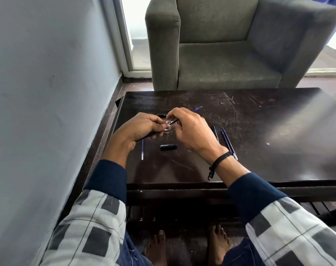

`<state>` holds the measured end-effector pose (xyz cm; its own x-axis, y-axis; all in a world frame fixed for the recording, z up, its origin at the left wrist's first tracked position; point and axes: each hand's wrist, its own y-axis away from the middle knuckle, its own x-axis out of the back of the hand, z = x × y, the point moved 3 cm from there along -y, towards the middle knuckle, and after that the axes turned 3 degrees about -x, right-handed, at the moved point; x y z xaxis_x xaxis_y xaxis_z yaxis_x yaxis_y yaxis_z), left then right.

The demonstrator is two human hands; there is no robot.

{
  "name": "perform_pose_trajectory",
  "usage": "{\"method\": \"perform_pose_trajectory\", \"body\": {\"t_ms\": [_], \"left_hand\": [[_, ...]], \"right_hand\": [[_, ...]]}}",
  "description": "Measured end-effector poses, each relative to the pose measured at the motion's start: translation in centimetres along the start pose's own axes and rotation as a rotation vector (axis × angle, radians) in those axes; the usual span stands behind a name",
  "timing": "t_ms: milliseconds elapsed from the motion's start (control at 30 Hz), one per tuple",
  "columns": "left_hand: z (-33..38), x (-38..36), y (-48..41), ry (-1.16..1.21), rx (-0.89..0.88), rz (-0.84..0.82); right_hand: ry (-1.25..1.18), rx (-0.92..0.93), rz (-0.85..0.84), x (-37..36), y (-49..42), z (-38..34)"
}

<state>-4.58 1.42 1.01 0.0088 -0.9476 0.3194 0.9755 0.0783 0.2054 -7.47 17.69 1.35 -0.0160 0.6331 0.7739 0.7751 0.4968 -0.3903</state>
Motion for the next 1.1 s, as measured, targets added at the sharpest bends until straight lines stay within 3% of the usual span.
{"method": "perform_pose_trajectory", "body": {"t_ms": [167,433,633,900,1100], "left_hand": [[-0.4,0.4,-0.1,-0.005,0.026,0.021],[0.2,-0.3,-0.1,0.008,-0.026,-0.017],[0.0,0.3,0.0,0.011,-0.023,0.009],[0.3,-0.4,0.2,-0.007,-0.019,-0.015],[0.2,0.0,0.2,-0.008,-0.010,0.002]], "right_hand": [[-0.004,-0.092,0.090,0.7,-0.4,1.2],[-0.071,-0.088,-0.024,0.0,-0.1,0.1],[-0.042,-0.128,0.065,0.8,-0.4,1.1],[-0.051,-0.117,-0.013,0.1,-0.2,0.3],[-0.027,-0.148,0.039,0.6,-0.4,1.1]]}}
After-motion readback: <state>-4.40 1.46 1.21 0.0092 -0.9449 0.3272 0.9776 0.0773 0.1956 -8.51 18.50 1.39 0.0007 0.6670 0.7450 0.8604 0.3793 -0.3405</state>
